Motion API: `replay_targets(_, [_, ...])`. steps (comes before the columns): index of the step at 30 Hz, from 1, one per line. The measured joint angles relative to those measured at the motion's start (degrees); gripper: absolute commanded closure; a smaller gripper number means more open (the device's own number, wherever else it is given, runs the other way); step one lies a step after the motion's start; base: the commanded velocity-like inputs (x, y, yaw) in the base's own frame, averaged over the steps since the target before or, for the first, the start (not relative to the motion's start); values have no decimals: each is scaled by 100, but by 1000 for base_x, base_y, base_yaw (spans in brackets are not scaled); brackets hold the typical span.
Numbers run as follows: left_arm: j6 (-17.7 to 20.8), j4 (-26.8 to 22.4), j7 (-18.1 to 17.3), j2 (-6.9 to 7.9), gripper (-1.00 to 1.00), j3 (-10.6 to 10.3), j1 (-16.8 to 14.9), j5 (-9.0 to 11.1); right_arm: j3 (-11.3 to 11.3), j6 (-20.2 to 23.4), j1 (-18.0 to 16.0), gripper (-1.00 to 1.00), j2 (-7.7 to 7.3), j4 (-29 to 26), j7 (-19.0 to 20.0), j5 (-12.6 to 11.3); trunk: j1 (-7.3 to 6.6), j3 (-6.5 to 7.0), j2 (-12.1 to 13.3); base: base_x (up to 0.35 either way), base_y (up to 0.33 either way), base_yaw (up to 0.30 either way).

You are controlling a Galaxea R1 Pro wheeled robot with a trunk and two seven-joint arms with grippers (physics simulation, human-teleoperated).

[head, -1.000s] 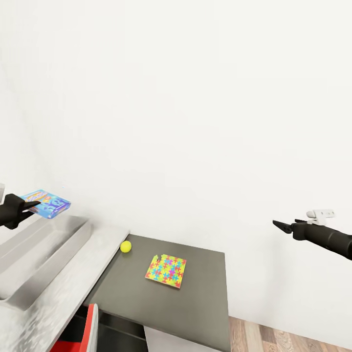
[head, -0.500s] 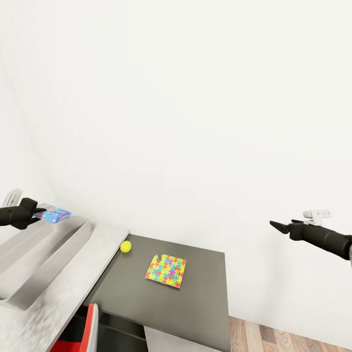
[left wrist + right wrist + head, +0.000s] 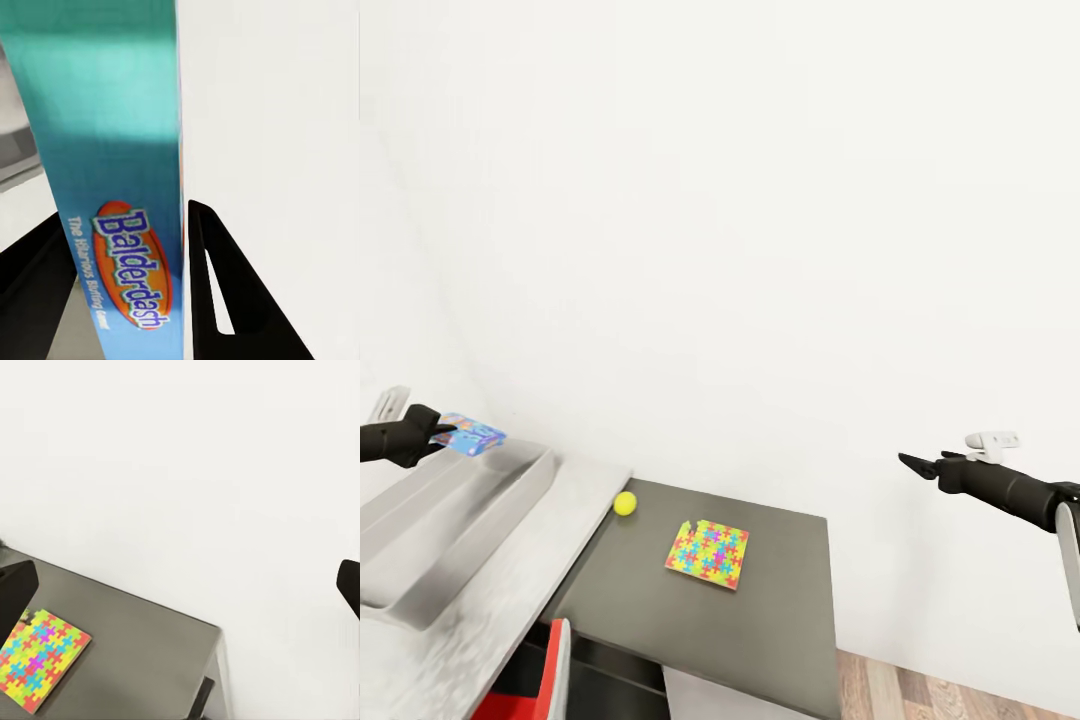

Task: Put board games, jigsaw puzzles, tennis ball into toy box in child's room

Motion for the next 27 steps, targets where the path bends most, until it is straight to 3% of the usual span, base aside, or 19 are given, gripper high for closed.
replay_targets(8, [48,-31,-5,-13,100,0,3,-11,0,2,1,-100,1,0,3,0,0,0,0,0,209,1])
replay_targets(16, [54,-36,-2,-22,100,-3,6,-9,-2,6,0,-100,1,-1,3,-3,0,0,0,0,38,0])
replay_targets(20, [51,-37,4,-115,100,-6,-1,2,-24,-1,0,-100,1,-1,3,-4,0,0,0,0,6,0])
replay_targets(24, [-35,97,-107,18,100,-139,130,-306,-152,-51,-45,-100,12,3,132,-24,0,-1,0,0,0,0])
replay_targets(27, [-99,198,-191,19,100,-241,232,-516,-248,-52,-45,-100,12,3,229,-24,0,-1,0,0,0,0])
